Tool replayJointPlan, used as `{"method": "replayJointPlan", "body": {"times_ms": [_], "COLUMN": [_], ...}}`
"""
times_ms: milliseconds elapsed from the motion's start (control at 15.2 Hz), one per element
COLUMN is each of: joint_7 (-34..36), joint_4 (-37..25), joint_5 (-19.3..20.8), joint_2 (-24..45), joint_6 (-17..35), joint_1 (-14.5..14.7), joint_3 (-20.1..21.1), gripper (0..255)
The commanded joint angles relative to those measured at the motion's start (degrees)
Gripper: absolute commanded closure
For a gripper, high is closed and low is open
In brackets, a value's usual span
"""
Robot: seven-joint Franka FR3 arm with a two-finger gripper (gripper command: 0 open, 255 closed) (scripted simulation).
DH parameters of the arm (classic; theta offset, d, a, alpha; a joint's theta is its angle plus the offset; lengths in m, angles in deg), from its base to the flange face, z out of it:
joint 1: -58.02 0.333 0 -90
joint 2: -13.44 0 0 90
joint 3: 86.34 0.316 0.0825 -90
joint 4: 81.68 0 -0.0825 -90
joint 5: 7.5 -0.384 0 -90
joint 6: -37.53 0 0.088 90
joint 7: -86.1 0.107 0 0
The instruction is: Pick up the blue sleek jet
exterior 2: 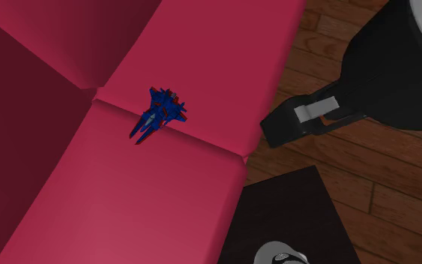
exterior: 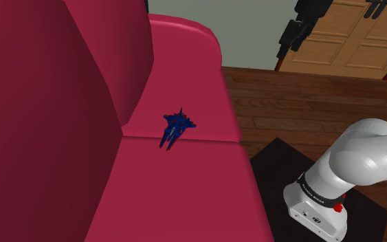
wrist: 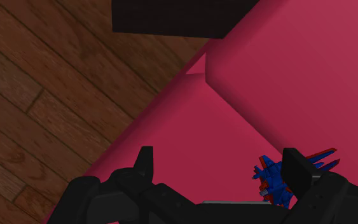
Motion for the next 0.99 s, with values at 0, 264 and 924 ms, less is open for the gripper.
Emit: {"method": "replayJointPlan", "body": {"times_ms": [0, 264, 924], "joint_7": [0.0, 3.1, 11.6], "joint_4": [0.0, 0.6, -2.9], "joint_5": [0.0, -0.7, 0.4], "joint_2": [0.0, 5.8, 24.1], "joint_6": [0.0, 5.3, 16.8], "joint_1": [0.0, 0.5, 0.9], "joint_3": [0.0, 3.2, 10.9], "gripper": [0, 0, 0]}}
